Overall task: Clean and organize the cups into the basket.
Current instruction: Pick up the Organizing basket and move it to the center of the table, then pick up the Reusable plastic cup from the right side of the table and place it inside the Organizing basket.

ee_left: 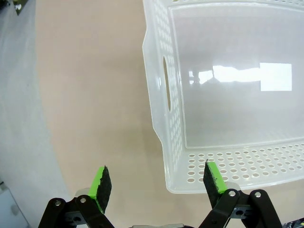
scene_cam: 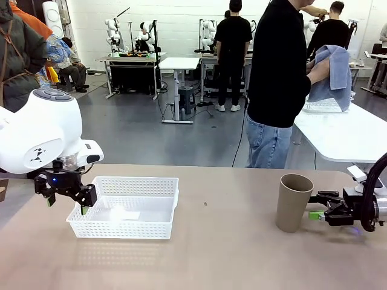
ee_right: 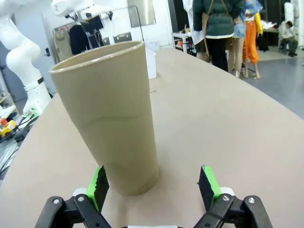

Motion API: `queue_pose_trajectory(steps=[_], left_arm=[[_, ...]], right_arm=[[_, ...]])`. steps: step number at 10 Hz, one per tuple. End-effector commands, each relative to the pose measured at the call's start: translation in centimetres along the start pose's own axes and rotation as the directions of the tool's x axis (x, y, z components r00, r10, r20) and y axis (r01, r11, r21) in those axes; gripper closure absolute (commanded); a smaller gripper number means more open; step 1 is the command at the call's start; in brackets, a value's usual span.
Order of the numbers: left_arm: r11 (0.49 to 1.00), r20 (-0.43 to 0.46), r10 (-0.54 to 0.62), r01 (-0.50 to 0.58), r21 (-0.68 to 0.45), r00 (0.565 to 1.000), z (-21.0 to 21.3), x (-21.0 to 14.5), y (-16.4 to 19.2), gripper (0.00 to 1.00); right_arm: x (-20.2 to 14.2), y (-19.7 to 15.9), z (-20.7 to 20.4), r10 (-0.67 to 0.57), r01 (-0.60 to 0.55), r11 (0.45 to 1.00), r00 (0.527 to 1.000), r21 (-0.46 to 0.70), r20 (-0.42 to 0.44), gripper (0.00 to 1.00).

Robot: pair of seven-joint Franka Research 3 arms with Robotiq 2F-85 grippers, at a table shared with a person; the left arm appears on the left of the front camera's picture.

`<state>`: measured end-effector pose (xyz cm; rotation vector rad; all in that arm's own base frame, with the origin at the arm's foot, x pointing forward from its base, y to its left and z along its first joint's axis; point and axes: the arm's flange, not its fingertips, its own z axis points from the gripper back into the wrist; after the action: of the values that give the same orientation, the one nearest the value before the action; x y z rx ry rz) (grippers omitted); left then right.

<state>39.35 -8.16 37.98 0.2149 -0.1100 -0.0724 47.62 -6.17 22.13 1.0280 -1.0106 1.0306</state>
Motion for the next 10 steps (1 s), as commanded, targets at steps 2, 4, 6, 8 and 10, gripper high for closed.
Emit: queue_pose_trajectory(steps=[2, 4, 6, 8, 10], left_arm=[[0.993, -0.068, 0.089, -0.093, -0.067, 0.994, -0.9, 1.6, 0.6, 0.0], [0.993, -0.075, 0.095, -0.1, -0.068, 0.993, -1.3, 1.9, 0.8, 0.0], [0.992, -0.101, 0.098, -0.105, -0.076, 0.99, -1.8, 2.3, 1.0, 0.0], [0.991, -0.108, 0.099, -0.107, -0.076, 0.989, -1.9, 2.4, 1.2, 0.0], [0.992, -0.12, 0.097, -0.106, -0.072, 0.988, -2.1, 2.6, 1.1, 0.0]], right_arm=[[0.3, -1.1, -0.7, -0.011, 0.01, 1.0, 0.998, 0.01, 0.057, 0.0], [0.4, -1.2, -1.3, -0.009, 0.006, 0.999, 0.997, 0.04, 0.074, 0.0], [0.4, -1.0, -1.9, -0.001, -0.004, 0.997, 0.998, 0.072, 0.068, 0.0], [0.4, -1.1, -1.8, 0.002, -0.008, 0.997, 0.998, 0.079, 0.07, 0.0], [0.3, -1.2, -1.5, -0.002, -0.004, 0.997, 0.997, 0.079, 0.075, 0.0]])
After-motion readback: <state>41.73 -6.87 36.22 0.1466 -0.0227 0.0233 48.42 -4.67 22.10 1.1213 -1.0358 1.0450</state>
